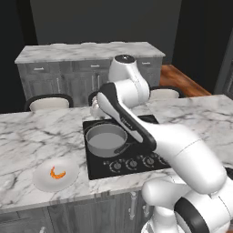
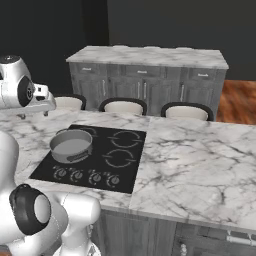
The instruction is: Retrieve the frozen meat and place it in the pot on a burner. Then turn the burner on.
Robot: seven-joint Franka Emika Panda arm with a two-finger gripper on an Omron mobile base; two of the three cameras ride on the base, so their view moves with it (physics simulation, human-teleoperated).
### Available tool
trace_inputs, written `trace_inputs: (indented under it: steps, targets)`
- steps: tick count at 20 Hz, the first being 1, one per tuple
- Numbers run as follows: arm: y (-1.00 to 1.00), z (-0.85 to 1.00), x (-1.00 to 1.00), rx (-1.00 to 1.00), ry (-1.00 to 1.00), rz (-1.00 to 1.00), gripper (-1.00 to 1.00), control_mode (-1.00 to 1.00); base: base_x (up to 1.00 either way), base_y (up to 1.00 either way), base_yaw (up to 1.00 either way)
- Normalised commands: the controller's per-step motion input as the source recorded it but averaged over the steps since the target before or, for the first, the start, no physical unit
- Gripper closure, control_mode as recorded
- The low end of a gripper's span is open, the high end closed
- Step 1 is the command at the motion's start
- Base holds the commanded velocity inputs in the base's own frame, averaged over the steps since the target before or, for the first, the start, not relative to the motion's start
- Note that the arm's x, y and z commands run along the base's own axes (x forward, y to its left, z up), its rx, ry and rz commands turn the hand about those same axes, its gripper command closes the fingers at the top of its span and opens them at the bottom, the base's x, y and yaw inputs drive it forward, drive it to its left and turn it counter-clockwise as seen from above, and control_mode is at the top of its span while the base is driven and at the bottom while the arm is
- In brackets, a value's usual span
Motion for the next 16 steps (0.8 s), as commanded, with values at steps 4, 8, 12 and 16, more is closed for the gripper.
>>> trace_inputs:
  steps: [4, 8, 12, 16]
  targets:
    - [0.83, -0.14, 0.07, 0.00, 0.03, 0.17, -1.00, -1.00, 0.00, 0.00, 0.00]
    - [0.51, -0.11, 0.06, 0.00, 0.00, 0.10, -1.00, -1.00, 0.00, 0.00, 0.00]
    - [0.37, -0.13, 0.00, 0.00, 0.00, 0.10, -1.00, -1.00, 0.00, 0.00, 0.00]
    - [0.36, -0.31, -0.05, 0.01, 0.01, 0.08, -1.00, -1.00, 0.00, 0.00, 0.00]
